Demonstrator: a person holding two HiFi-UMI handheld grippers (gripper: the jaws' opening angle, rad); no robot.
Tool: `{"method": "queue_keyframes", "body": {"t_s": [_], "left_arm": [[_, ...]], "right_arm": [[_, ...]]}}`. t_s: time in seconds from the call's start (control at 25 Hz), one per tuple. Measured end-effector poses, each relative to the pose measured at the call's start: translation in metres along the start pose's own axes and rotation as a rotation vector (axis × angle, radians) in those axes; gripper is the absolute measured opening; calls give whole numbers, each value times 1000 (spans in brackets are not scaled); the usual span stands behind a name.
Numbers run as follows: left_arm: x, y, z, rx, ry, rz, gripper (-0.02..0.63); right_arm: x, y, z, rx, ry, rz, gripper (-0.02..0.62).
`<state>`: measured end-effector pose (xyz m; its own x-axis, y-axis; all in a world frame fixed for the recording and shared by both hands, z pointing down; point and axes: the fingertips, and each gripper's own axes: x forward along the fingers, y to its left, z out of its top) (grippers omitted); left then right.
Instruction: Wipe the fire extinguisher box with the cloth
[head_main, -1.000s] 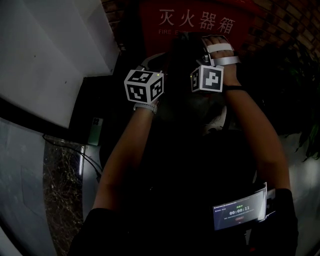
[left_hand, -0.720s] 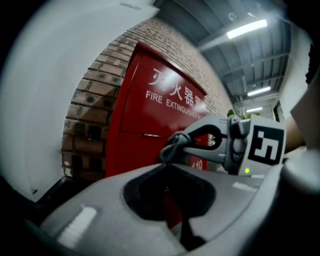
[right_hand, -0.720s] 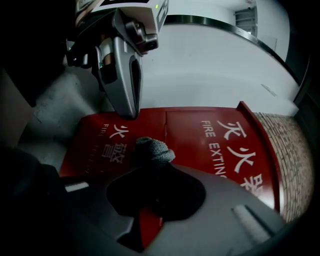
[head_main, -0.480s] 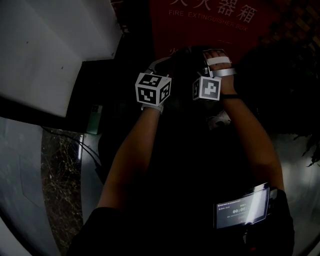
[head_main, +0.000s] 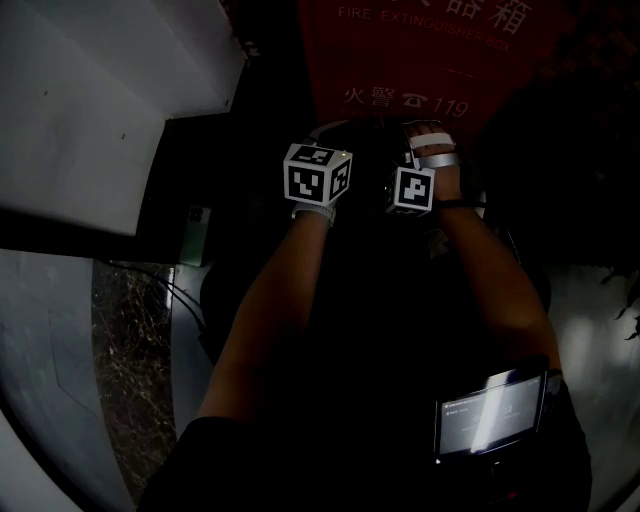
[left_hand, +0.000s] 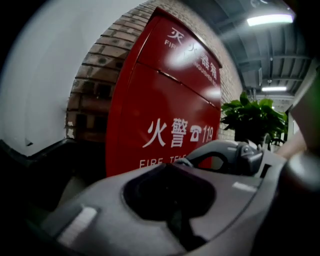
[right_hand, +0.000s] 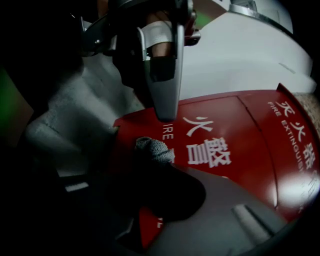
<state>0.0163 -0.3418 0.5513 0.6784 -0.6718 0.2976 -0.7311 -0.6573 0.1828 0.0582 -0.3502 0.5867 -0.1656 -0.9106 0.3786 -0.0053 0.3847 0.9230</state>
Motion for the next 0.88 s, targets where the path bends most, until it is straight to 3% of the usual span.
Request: {"method": "queue_keyframes", "body": {"t_s": [0.16, 0.32, 0.6, 0.72, 0.88], "left_arm": [[9, 7, -25, -5, 87, 8, 3], [16, 7, -42, -7, 170, 7, 3], [17, 7, -35, -37, 168, 11, 3], [11, 8, -17, -39, 118, 31, 3], [-9, 4, 25, 33, 13, 61, 3]], "right_arm": [[15, 30, 3, 27, -2, 58, 46], [28, 67, -3, -42, 20, 116, 46], [30, 110, -6, -109, 2, 251, 49], [21, 87, 5, -26, -22, 197, 49], [-8, 23, 16, 104, -66, 65, 49]]}}
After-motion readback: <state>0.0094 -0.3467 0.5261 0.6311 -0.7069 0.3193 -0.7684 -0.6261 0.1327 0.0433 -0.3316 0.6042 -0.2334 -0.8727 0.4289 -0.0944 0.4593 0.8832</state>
